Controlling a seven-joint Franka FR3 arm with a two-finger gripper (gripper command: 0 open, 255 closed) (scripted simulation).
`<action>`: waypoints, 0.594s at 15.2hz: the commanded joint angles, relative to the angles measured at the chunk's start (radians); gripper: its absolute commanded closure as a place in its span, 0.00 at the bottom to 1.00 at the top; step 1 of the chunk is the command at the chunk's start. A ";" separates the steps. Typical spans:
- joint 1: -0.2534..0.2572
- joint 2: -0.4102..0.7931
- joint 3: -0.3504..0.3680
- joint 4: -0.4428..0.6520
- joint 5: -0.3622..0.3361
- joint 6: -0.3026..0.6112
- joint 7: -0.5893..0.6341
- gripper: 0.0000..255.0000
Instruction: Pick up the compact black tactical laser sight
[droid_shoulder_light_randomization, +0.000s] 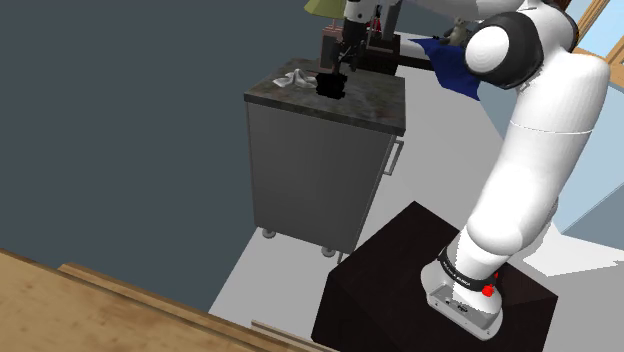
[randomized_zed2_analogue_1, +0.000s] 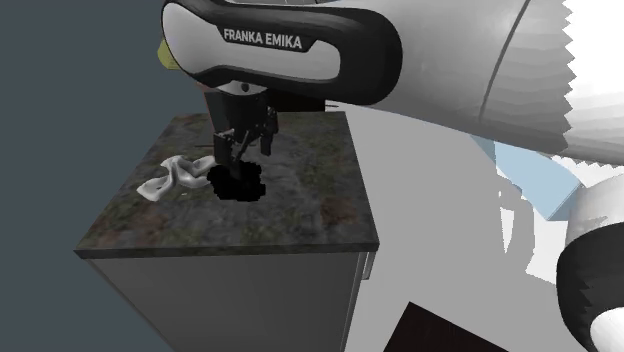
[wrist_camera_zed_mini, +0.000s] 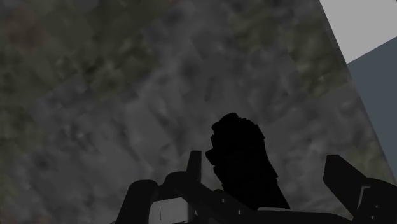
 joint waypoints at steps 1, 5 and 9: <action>-0.009 0.043 -0.001 0.041 0.009 -0.003 -0.013 0.00; -0.007 0.033 0.000 -0.027 0.008 0.055 -0.016 0.00; -0.005 0.029 0.000 -0.067 0.008 0.091 -0.018 0.00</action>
